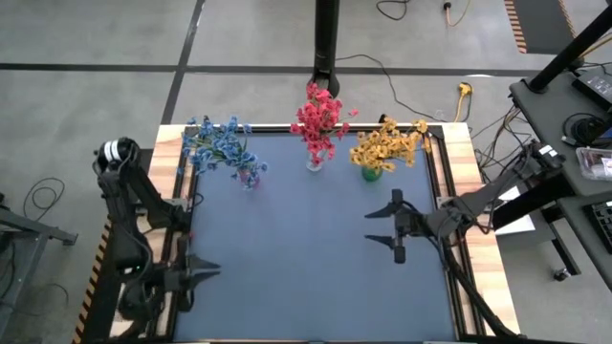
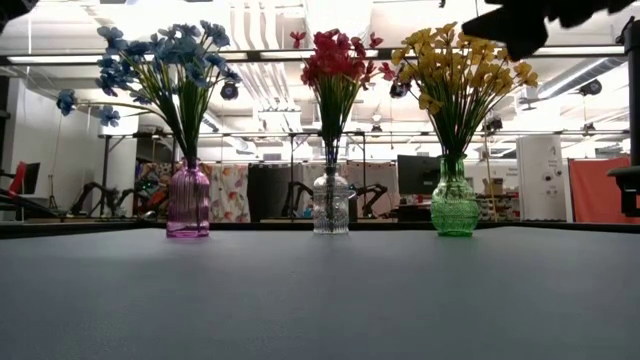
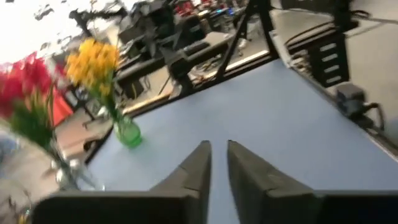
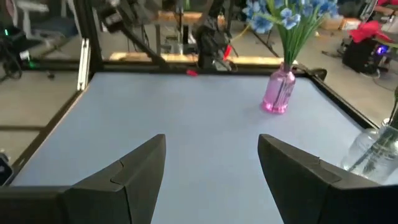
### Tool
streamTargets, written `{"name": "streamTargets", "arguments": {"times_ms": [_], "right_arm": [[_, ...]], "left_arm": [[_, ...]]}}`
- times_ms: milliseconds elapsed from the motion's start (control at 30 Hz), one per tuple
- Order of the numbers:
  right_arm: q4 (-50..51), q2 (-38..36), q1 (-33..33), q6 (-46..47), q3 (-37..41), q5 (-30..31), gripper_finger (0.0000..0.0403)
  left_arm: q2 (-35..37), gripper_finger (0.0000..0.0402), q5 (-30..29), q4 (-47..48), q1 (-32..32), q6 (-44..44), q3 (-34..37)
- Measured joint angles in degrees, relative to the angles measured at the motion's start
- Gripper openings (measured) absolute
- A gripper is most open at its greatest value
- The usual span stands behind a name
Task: Sort flowers into vase by color
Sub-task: Return to Home Position
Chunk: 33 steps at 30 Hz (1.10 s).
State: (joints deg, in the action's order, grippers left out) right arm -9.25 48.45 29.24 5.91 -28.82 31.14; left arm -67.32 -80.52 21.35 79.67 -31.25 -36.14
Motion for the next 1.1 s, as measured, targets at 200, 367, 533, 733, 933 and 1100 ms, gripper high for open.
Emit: {"name": "streamTargets", "arguments": {"times_ms": [200,367,533,733,933,1100], "right_arm": [[-9.84,-1.44,-5.51,-4.09,4.78,-6.63,0.0246],[-9.97,-3.58,-11.12,-6.61,5.81,-12.09,0.0246],[-10.40,-6.93,-17.39,-8.81,7.39,-17.98,0.0246],[-16.05,-11.85,-23.10,-8.49,14.62,-22.65,0.0247],[-20.67,-17.24,-25.72,-6.46,21.09,-24.52,0.0247],[-22.21,-21.23,-26.75,-6.14,25.44,-25.22,0.0247]], "left_arm": [[4.74,0.0010,0.04,-0.81,-2.49,-5.96,6.52],[11.94,0.0001,-0.51,-0.30,-2.79,-2.72,9.38],[23.19,0.0000,-1.56,5.82,-2.81,-1.97,12.51],[37.08,0.0000,-1.21,7.45,-2.81,-2.73,17.92],[43.22,0.0000,-3.15,6.08,-2.97,-1.35,18.26],[43.44,0.0000,-9.41,6.28,-3.15,-3.18,18.71]]}}
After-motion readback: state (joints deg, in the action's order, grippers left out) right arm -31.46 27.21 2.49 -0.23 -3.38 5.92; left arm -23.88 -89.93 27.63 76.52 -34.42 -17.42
